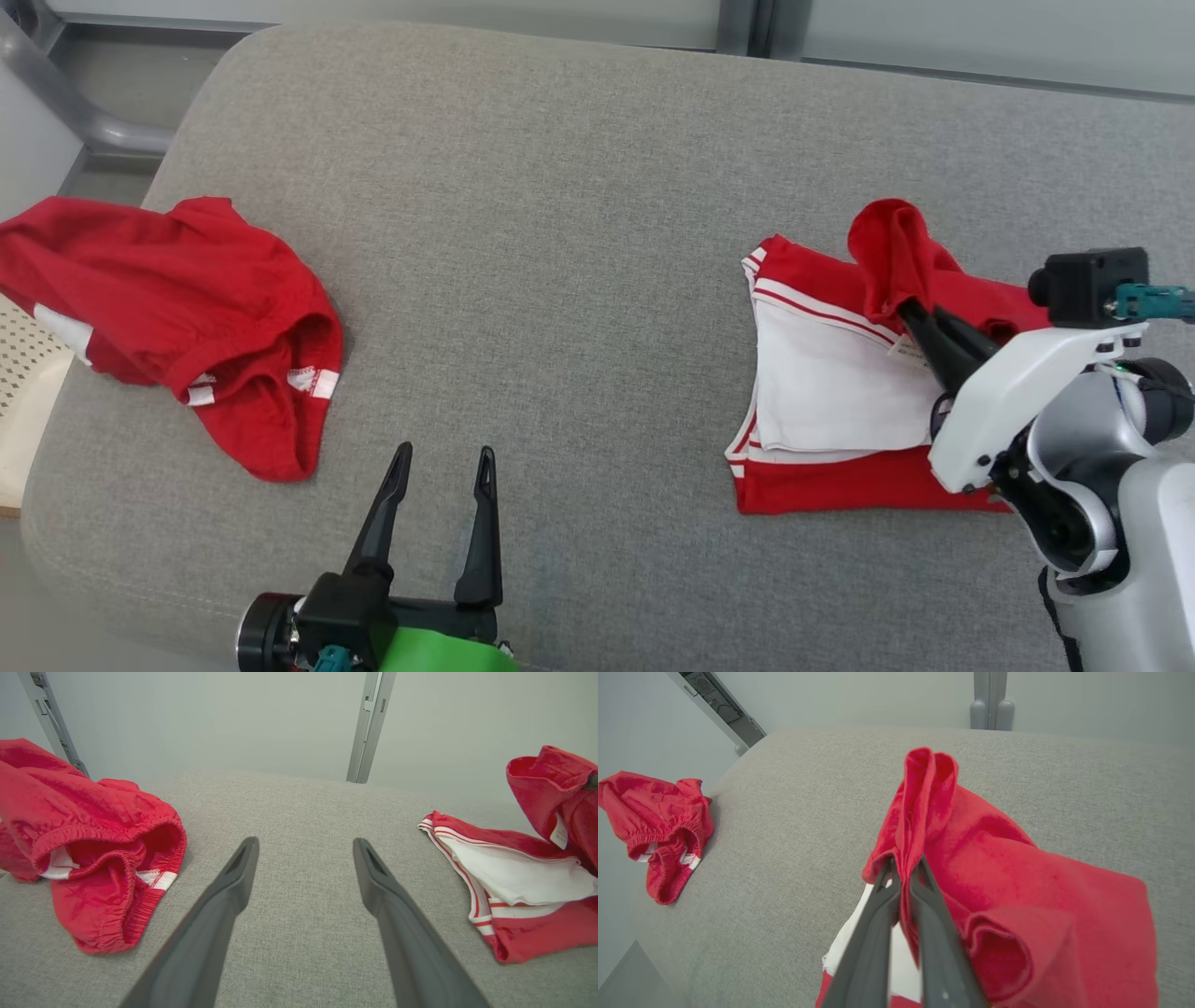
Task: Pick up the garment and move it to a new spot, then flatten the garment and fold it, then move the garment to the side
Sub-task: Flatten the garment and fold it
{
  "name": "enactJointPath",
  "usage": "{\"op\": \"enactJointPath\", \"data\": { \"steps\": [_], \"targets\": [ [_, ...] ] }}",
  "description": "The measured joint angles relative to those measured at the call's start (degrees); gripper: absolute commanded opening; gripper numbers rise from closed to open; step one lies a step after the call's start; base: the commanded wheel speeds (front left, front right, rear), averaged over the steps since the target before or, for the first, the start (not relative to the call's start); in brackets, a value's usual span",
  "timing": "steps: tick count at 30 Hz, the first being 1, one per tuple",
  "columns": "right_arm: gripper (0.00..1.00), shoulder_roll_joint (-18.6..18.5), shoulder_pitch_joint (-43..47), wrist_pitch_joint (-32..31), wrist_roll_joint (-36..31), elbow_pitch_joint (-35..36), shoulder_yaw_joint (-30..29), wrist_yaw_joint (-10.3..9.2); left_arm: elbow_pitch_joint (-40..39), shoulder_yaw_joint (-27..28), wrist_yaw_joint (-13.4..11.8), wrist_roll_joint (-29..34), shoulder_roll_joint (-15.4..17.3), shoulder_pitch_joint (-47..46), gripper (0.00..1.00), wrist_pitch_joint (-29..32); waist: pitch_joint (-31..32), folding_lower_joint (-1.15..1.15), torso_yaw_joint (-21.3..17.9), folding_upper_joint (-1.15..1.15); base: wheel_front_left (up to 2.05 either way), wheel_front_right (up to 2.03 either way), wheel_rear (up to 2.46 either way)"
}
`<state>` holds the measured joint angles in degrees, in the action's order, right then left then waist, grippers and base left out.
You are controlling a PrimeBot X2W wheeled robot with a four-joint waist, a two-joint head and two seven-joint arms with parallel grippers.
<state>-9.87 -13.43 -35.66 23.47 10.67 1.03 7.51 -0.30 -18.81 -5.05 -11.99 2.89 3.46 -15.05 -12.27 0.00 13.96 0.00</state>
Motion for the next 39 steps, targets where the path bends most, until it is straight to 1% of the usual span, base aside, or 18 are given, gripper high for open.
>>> {"op": "enactJointPath", "data": {
  "steps": [5,9,10,11,15,18,22,24,27,31,34,37,38,39],
  "targets": [
    [0.0,2.5,-0.1,1.9,-0.8,-3.5,3.8,0.0,-0.1,-0.4,-0.1,-1.3,0.0,-0.3,1.0,0.0,-0.6,0.0,0.8,0.0,0.0,0.0,0.0],
    [0.0,4.1,-1.6,3.9,-1.0,-6.9,5.3,0.0,-0.1,-0.9,-0.1,-1.8,0.0,-1.0,1.0,0.0,-1.0,0.0,1.2,0.0,0.0,0.0,0.0],
    [0.47,4.5,-1.8,4.4,-1.0,-7.5,5.4,0.0,-0.1,-1.0,-0.1,-1.9,0.0,-1.0,1.0,0.0,-1.0,0.0,1.3,0.0,0.0,0.0,0.0],
    [1.0,5.0,-2.1,5.1,-1.0,-8.0,5.7,-0.02,-0.1,-1.1,-0.1,-1.9,0.0,-1.2,1.0,0.0,-1.1,0.0,1.4,0.0,0.0,0.0,0.0],
    [1.0,6.0,-2.9,7.9,1.3,-7.4,7.2,-0.02,0.2,-1.1,-0.1,-1.9,0.0,-1.2,1.0,0.0,-0.9,0.0,1.3,0.0,0.0,0.0,0.0],
    [1.0,6.0,-3.1,10.3,1.7,-5.1,6.3,-0.02,0.4,-0.7,-0.1,-1.8,0.0,-1.2,1.0,0.0,-0.5,0.0,0.8,0.0,0.0,0.0,0.0],
    [1.0,3.9,-2.3,14.4,1.5,-2.7,2.6,-0.02,0.2,-0.2,-0.2,-1.4,0.0,-1.0,1.0,0.0,0.2,0.0,-0.4,0.0,0.0,0.0,0.0],
    [1.0,2.1,-1.0,17.3,0.5,-2.5,0.6,-0.02,-0.1,0.2,-0.2,-1.1,0.0,-0.8,1.0,0.0,0.6,0.0,-1.2,0.0,0.0,0.0,0.0],
    [1.0,0.0,1.6,21.1,0.6,-4.1,-1.8,-0.02,-0.2,1.2,-0.1,-0.5,0.0,-0.4,1.0,0.0,1.1,0.0,-2.8,0.0,0.0,0.0,0.0],
    [1.0,-2.0,4.5,25.4,1.0,-8.1,-2.6,-0.02,-0.2,2.1,0.5,0.6,0.0,-0.1,1.0,0.0,1.7,0.0,-4.9,0.0,0.0,0.0,0.0],
    [1.0,-3.5,5.9,27.8,2.6,-12.0,-1.7,-0.02,-0.1,2.2,1.0,1.1,0.0,-0.1,1.0,0.0,2.2,0.0,-6.5,0.0,0.0,0.0,0.0],
    [1.0,-5.9,6.1,29.5,5.3,-15.1,0.4,-0.03,-0.1,2.1,1.1,1.5,0.0,-0.1,1.0,0.0,2.7,0.0,-7.6,0.0,0.0,0.0,0.0],
    [0.69,-6.8,6.0,30.0,5.9,-15.8,1.5,-0.03,-0.1,2.0,1.3,1.5,0.0,-0.1,1.0,0.0,2.9,0.0,-7.8,0.0,0.0,0.0,0.0],
    [0.46,-8.0,5.9,30.5,7.2,-16.5,2.9,-0.03,-0.1,1.8,1.4,1.5,0.0,-0.1,1.0,0.0,3.1,0.0,-7.7,0.0,0.0,0.0,0.0]
  ]
}}
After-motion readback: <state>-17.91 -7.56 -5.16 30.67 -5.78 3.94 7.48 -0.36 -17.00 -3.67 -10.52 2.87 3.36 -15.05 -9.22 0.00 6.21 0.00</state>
